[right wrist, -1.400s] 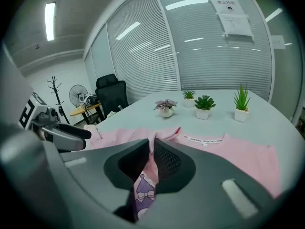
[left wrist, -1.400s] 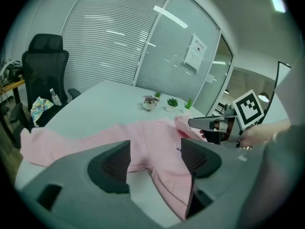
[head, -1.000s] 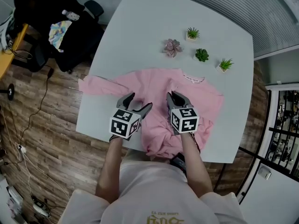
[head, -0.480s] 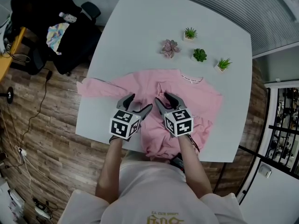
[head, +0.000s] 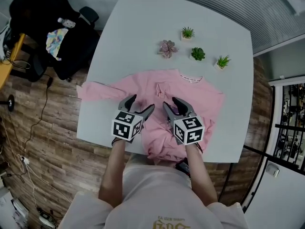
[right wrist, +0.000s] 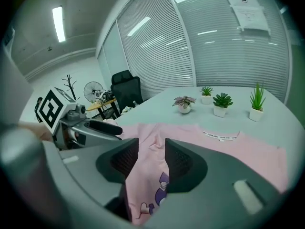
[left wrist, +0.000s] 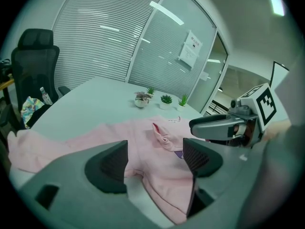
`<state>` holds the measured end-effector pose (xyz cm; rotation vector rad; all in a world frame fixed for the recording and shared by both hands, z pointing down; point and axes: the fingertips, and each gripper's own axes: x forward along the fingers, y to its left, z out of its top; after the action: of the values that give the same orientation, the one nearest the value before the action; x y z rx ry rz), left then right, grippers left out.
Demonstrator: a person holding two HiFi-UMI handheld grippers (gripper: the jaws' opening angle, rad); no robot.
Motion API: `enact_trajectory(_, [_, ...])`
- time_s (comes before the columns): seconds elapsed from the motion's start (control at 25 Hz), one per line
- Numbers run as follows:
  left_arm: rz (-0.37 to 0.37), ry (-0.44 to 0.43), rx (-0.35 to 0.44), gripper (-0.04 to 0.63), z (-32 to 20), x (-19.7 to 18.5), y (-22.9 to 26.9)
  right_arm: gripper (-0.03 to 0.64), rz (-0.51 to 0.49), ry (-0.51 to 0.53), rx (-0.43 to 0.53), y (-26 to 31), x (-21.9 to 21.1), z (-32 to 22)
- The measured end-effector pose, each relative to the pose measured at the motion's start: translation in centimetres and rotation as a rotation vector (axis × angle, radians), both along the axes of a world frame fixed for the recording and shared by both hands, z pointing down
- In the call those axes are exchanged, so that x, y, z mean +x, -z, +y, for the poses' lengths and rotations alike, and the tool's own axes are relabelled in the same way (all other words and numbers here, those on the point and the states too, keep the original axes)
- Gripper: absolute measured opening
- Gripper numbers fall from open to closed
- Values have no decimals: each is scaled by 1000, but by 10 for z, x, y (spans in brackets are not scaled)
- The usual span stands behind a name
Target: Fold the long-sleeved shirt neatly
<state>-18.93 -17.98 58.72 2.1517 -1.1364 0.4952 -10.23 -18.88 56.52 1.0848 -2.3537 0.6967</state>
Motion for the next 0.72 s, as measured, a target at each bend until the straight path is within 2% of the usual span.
enact_trajectory(0.24, [-28,21,37,359,3,7,15,186,-51,-26,21,18,21,14])
enact_trajectory(0.72, [-125,137,89,359,47,17,56,186,-118,25,57,56,59,55])
